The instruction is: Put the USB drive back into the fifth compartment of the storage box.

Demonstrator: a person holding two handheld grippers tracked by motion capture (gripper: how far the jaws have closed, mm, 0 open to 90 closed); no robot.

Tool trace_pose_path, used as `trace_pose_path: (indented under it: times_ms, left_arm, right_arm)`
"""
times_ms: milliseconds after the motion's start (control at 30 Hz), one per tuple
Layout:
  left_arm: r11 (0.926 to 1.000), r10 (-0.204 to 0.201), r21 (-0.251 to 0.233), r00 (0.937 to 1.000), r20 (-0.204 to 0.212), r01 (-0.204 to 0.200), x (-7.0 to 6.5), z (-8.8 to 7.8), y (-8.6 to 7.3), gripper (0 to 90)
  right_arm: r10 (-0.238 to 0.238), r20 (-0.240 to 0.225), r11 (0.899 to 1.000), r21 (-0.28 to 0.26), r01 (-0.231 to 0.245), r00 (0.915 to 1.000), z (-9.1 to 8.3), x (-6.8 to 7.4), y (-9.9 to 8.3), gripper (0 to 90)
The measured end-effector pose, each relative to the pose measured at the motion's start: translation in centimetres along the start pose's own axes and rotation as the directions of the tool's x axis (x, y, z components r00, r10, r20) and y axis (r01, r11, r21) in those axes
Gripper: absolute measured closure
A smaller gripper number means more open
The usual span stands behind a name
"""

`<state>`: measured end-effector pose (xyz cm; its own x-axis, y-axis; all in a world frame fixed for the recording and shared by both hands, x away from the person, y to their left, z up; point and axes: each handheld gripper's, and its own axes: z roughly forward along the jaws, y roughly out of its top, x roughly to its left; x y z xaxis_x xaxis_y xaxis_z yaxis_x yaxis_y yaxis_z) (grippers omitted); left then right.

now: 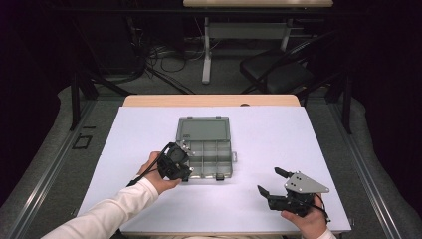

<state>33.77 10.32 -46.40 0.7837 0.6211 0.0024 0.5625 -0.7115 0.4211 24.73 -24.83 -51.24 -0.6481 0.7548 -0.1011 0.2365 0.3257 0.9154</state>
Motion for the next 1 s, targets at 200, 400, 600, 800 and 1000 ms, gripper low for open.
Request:
trace_pose_path:
  times_ms: [200,400,600,800,1000]
  left_arm:
    - [0.9999,-0.012,0.003,0.9999,-0.005,0.012,0.4,0.1,-0.2,79.0]
    - [0.9998,-0.019,0.009,0.9998,-0.009,0.019,0.9,0.0,-0.3,79.0]
    - [0.9996,-0.014,0.023,0.9998,-0.014,0.015,1.7,0.3,-0.2,79.0]
    - [0.9991,-0.019,0.038,0.9996,-0.021,0.02,2.5,0.6,-0.1,79.0]
    - [0.9978,-0.033,0.058,0.9992,-0.025,0.034,3.4,1.1,0.1,79.0]
  right_arm:
    - [0.002,-0.001,1.0,0.001,-0.002,1.0,0.0,0.0,0.0,19.4]
    - [0.002,-0.003,1.0,0.0,-0.002,1.0,0.0,0.0,0.0,19.5]
    - [0.002,-0.001,1.0,0.001,-0.002,1.0,0.0,0.0,-0.1,19.5]
    - [0.005,0.001,1.0,-0.001,-0.005,1.0,-0.1,-0.2,-0.1,19.5]
    - [0.012,0.0,1.0,-0.001,-0.012,0.9999,-0.1,-0.2,-0.1,19.5]
